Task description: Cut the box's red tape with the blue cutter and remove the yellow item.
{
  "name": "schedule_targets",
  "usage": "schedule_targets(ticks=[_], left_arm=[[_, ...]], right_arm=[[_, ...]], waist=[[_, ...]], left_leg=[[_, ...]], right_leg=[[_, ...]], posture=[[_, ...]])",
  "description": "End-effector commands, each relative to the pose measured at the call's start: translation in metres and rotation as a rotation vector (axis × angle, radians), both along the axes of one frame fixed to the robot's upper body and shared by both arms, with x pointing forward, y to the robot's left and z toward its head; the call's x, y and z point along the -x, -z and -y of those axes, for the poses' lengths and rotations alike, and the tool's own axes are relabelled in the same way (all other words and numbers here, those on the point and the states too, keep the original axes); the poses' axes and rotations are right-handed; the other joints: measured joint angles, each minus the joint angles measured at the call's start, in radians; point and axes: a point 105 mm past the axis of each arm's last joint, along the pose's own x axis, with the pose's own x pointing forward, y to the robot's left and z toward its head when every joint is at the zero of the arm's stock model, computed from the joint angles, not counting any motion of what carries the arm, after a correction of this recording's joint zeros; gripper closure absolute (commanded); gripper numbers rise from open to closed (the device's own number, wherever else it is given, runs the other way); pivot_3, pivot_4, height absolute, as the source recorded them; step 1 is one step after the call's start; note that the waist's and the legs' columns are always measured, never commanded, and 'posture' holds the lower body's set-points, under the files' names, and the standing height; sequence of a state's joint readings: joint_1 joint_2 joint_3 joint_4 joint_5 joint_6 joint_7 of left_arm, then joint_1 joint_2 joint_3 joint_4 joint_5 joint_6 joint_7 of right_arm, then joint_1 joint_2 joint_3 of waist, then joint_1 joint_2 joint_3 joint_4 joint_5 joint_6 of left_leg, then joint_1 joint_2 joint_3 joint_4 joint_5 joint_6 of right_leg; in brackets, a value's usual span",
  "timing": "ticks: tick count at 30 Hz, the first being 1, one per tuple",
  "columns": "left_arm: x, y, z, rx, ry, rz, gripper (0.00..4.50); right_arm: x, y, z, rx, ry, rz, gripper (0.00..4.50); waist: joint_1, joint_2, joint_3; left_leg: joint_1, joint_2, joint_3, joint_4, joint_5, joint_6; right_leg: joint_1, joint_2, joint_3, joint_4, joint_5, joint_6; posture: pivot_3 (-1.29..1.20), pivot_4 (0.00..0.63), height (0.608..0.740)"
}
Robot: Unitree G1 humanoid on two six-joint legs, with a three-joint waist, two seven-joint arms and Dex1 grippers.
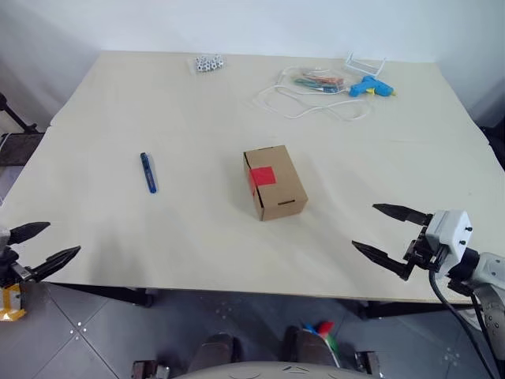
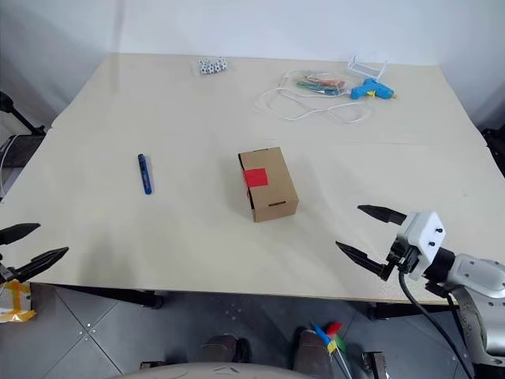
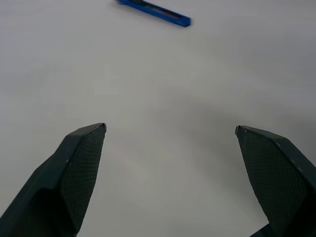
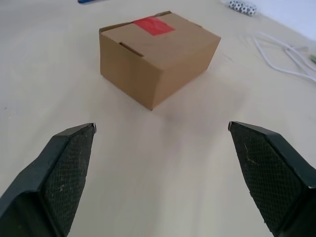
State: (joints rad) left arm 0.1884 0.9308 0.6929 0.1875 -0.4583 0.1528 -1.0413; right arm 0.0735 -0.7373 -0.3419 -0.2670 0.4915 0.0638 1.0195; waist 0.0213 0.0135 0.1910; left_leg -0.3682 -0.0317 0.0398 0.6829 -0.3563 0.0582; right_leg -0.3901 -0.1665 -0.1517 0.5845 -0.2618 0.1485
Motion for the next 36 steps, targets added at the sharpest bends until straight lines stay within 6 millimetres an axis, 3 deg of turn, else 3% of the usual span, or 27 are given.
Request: schedule_targets(ticks=[1,6,7,10,14,20,22,25,27,32,36], left_arm=[[0.000,-0.008,0.004,-0.003,0.020,0.027,0.04],[-0.014,-0.015,0.022,0.030,0.047,0.054,0.04],[-0.018,-0.017,0.031,0.041,0.079,0.060,0.04],[-0.030,-0.019,0.077,0.036,0.248,0.075,0.64],[-0.056,-0.012,0.125,-0.030,0.372,0.094,1.90],[-0.117,-0.003,0.190,-0.044,0.448,0.160,3.76],[-0.129,0.003,0.233,-0.020,0.568,0.130,4.37],[-0.146,0.016,0.261,-0.077,0.589,0.088,4.48],[-0.146,0.019,0.277,-0.077,0.633,0.083,4.48],[-0.139,0.020,0.297,-0.058,0.695,0.077,4.48],[-0.119,0.021,0.312,-0.026,0.813,0.065,4.48]], right_arm=[[0.001,-0.006,-0.002,-0.005,-0.009,0.031,0.00],[-0.001,-0.003,-0.001,-0.021,0.015,0.009,0.00],[-0.003,-0.002,0.001,-0.014,0.027,0.012,0.00],[-0.022,0.005,0.010,0.072,0.124,0.057,0.57],[-0.051,0.009,0.012,0.109,0.226,0.090,1.93],[-0.093,0.007,-0.022,0.095,0.246,0.134,4.04],[-0.108,0.007,-0.047,0.060,0.217,0.148,4.50],[-0.120,0.010,-0.076,0.025,0.171,0.123,4.50],[-0.122,0.012,-0.092,0.007,0.131,0.091,4.50],[-0.119,0.012,-0.106,0.002,0.075,0.072,4.50],[-0.108,0.016,-0.114,-0.002,0.001,0.042,4.50]], waist=[[0.000,0.000,0.000],[0.003,0.000,0.000],[0.004,0.000,0.000],[0.005,-0.001,0.000],[0.000,-0.001,0.000],[-0.004,0.000,-0.001],[-0.004,-0.001,-0.001],[-0.008,-0.001,-0.001],[-0.014,-0.001,-0.001],[-0.023,-0.001,-0.001],[-0.023,-0.001,-0.001]], left_leg=[[0.000,0.000,0.000,0.000,0.000,0.000],[0.000,0.000,0.001,0.000,0.000,0.000],[0.000,0.000,0.001,0.000,0.000,0.000],[0.000,-0.001,0.001,0.001,0.000,0.000],[0.001,-0.002,0.003,0.002,0.001,0.000],[0.001,-0.001,0.007,0.002,0.005,-0.002],[0.001,-0.001,0.008,0.002,0.005,-0.001],[0.000,-0.002,0.008,0.003,0.006,-0.001],[-0.001,-0.001,0.007,0.003,0.006,-0.001],[-0.003,-0.001,0.005,0.001,0.006,-0.001],[-0.003,-0.001,0.005,0.002,0.006,-0.001]], right_leg=[[0.000,0.000,0.000,0.000,0.000,0.000],[0.000,0.000,0.001,0.000,0.000,0.000],[0.000,0.000,0.001,0.001,0.000,0.000],[0.000,0.000,0.002,0.001,0.000,0.000],[-0.001,0.000,0.005,0.003,0.000,0.000],[-0.003,0.002,0.008,0.005,0.000,0.000],[-0.003,0.002,0.008,0.006,0.000,0.000],[-0.003,0.002,0.008,0.006,0.000,0.000],[-0.004,0.002,0.007,0.006,0.000,0.000],[-0.005,0.002,0.005,0.005,0.000,0.000],[-0.004,0.002,0.006,0.006,0.000,0.000]], posture=[[0.00,0.150,0.740],[0.00,0.150,0.740],[0.00,0.150,0.740],[0.00,0.150,0.740],[0.00,0.150,0.740],[0.00,0.150,0.740],[0.00,0.150,0.740],[0.00,0.150,0.740],[0.00,0.150,0.740],[0.00,0.150,0.740],[0.00,0.150,0.740]])
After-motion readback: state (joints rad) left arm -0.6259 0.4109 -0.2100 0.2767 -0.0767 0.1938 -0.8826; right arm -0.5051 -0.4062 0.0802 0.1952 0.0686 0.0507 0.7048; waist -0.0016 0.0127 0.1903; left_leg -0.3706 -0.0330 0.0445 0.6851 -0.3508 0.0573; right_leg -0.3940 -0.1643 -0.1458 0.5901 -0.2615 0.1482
